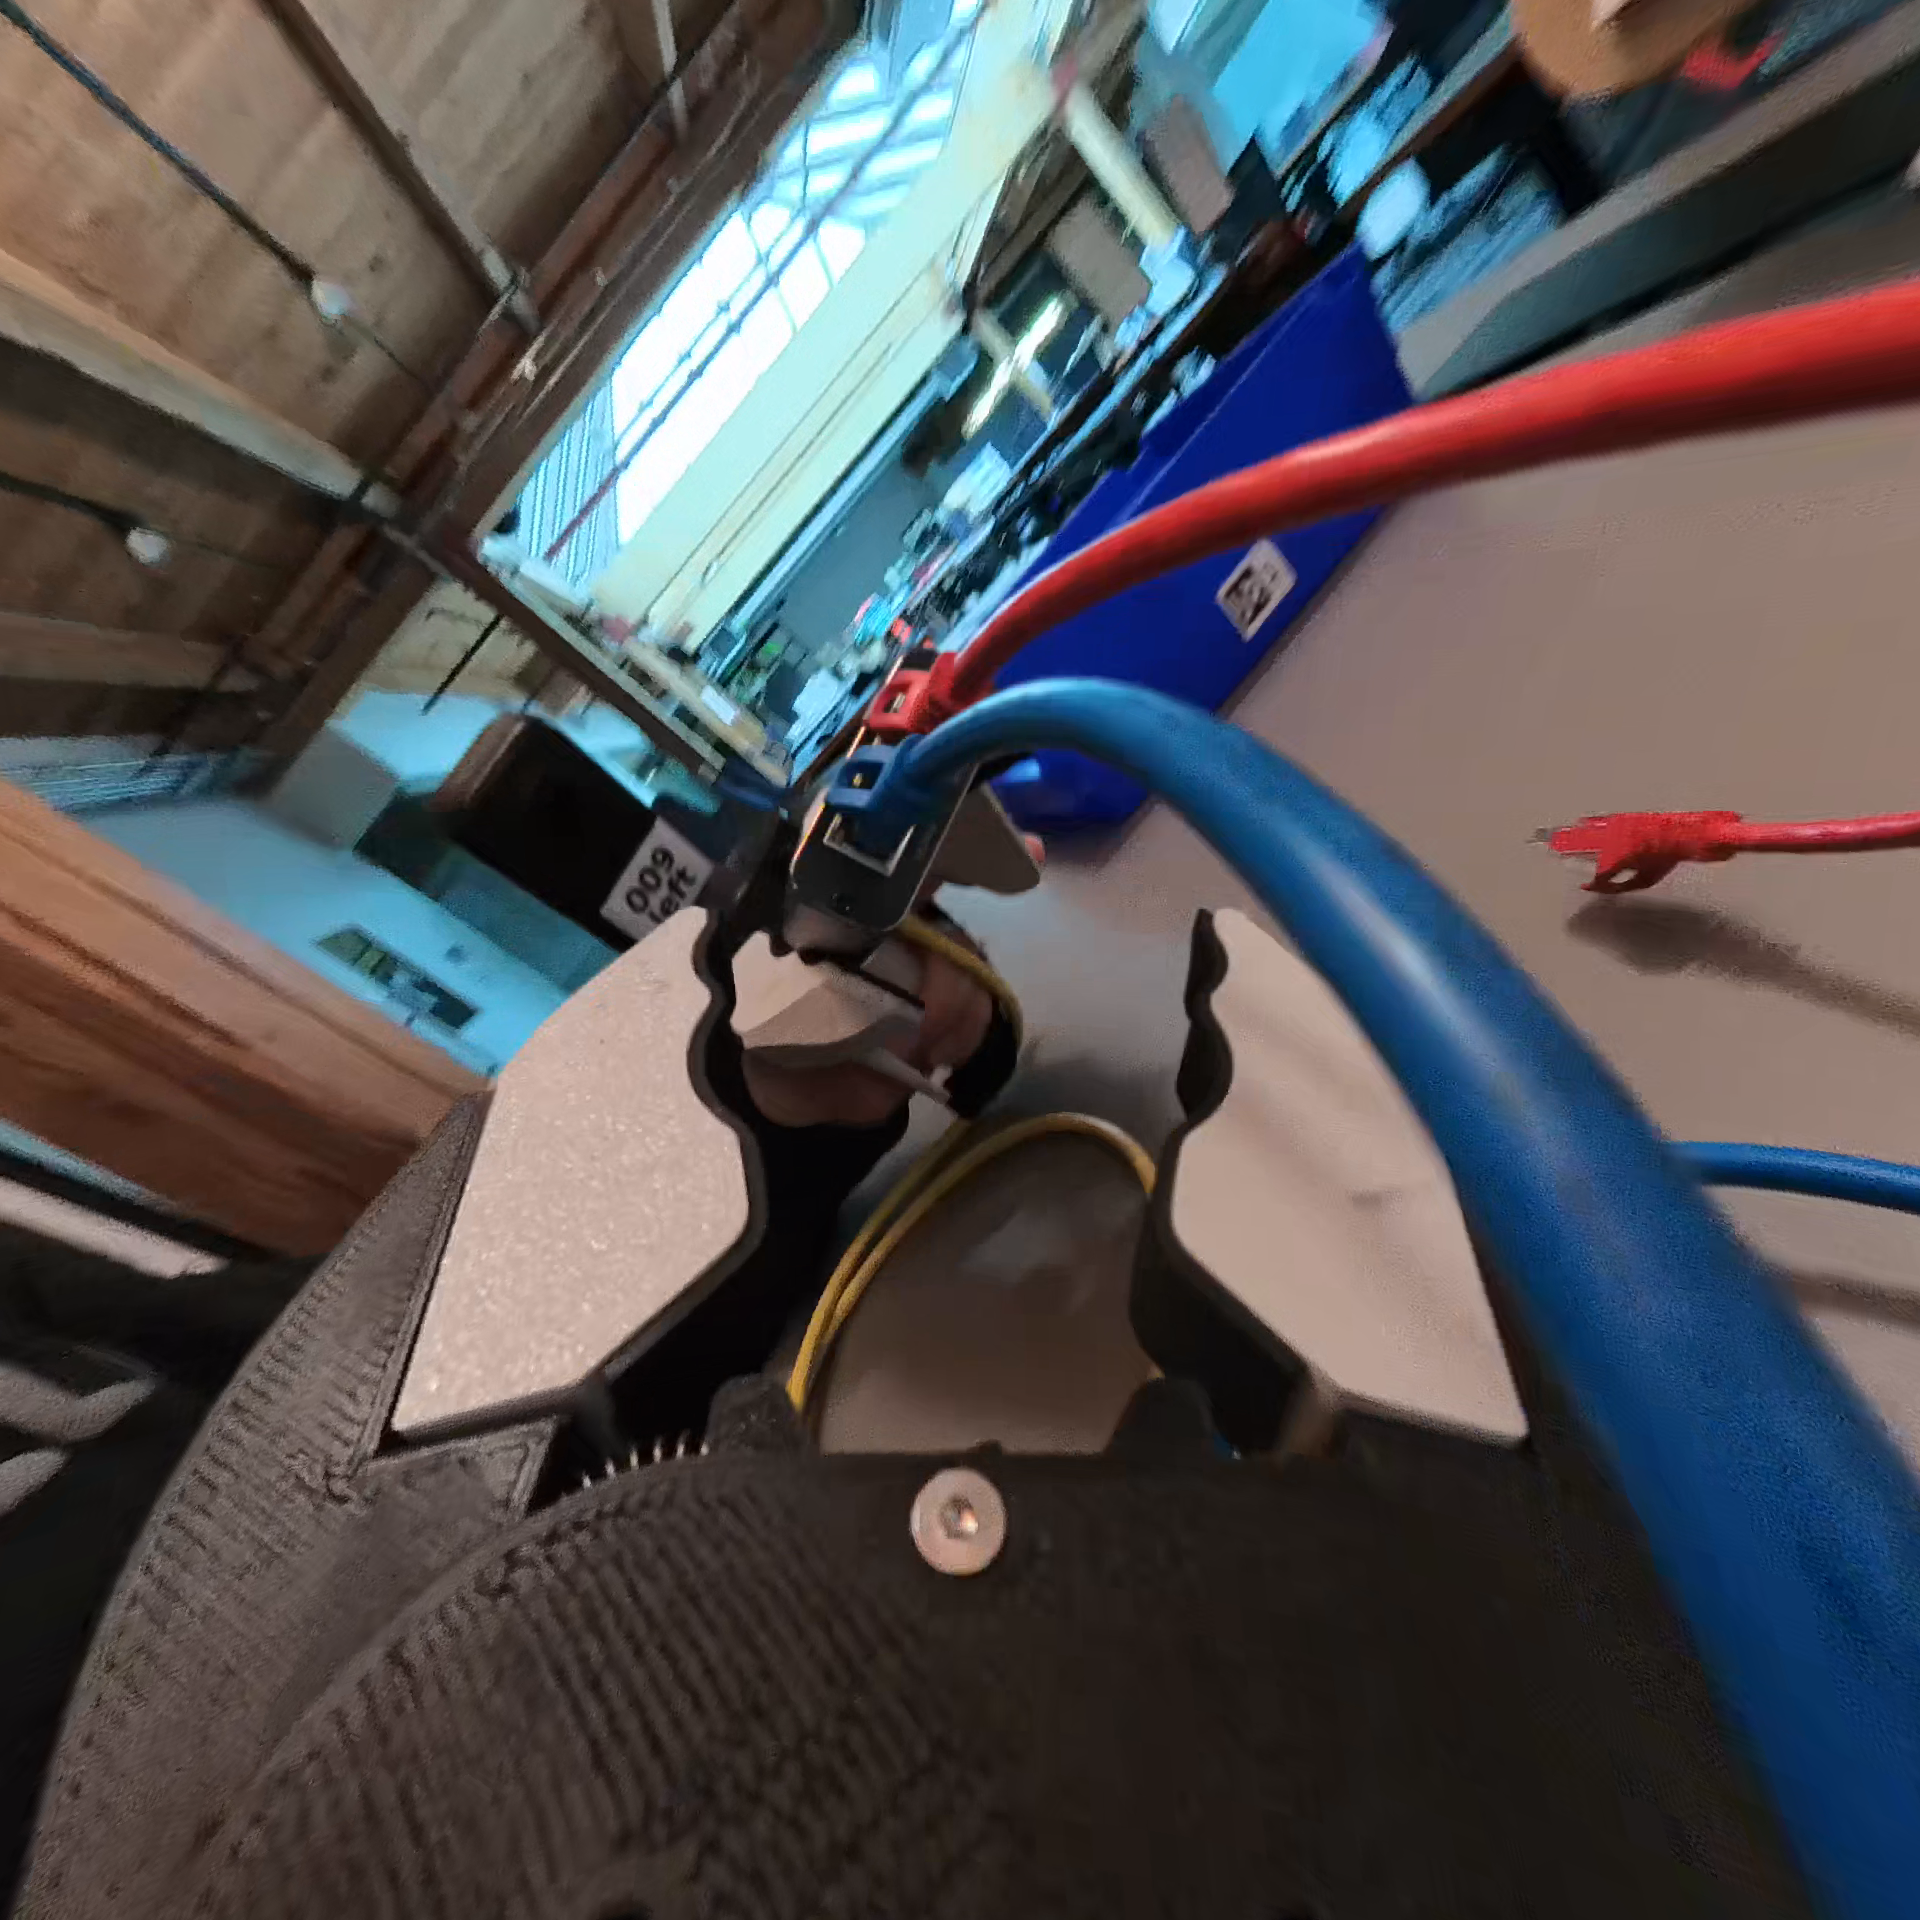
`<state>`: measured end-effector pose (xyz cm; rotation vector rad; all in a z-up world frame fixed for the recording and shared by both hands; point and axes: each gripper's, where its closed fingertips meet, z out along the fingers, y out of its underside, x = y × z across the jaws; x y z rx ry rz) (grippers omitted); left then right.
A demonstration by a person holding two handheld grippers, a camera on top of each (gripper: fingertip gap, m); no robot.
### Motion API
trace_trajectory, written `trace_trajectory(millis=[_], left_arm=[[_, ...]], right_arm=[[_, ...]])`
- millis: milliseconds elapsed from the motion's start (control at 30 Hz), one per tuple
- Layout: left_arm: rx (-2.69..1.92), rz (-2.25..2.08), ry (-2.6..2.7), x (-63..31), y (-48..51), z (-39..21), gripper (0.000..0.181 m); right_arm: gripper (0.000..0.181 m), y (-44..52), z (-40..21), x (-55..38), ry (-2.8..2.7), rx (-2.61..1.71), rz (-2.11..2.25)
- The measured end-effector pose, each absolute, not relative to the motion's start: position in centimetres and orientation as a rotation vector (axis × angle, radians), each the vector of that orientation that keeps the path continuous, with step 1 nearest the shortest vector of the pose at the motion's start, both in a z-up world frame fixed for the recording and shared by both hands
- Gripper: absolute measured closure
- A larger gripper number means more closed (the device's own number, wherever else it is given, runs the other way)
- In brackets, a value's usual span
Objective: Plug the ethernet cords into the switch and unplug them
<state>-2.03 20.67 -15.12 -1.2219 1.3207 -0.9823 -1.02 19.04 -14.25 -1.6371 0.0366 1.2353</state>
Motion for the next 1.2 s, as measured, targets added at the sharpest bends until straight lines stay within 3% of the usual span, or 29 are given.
trace_trajectory(millis=[67, 233, 367, 467, 700, 1067, 1200], left_arm=[[-1.208, -1.027, 1.299, -2.4, 20.6, -15.0, 0.118], [-1.179, -1.010, 1.313, -2.7, 20.5, -15.4, 0.118], [-1.138, -0.931, 1.342, -2.7, 20.1, -15.8, 0.118], [-1.130, -0.905, 1.348, -2.5, 20.1, -15.8, 0.118], [-1.109, -0.887, 1.374, -1.6, 19.9, -15.5, 0.118], [-1.139, -0.870, 1.375, -1.3, 20.1, -15.9, 0.118], [-1.138, -0.856, 1.374, -1.3, 20.2, -16.0, 0.118]], right_arm=[[0.098, 19.1, -13.7, -0.9, 0.148, -1.562, 1.216], [0.123, 19.0, -13.1, -0.4, 0.430, -1.382, 1.357], [0.132, 19.5, -13.2, -0.2, 0.532, -1.348, 1.320], [0.164, 19.2, -12.2, -0.1, 0.562, -1.277, 1.318], [0.159, 18.7, -12.4, 0.0, 0.661, -1.243, 1.292], [0.168, 18.3, -12.6, 0.6, 0.695, -1.188, 1.258], [0.159, 18.7, -13.4, 0.7, 0.722, -1.211, 1.265]])
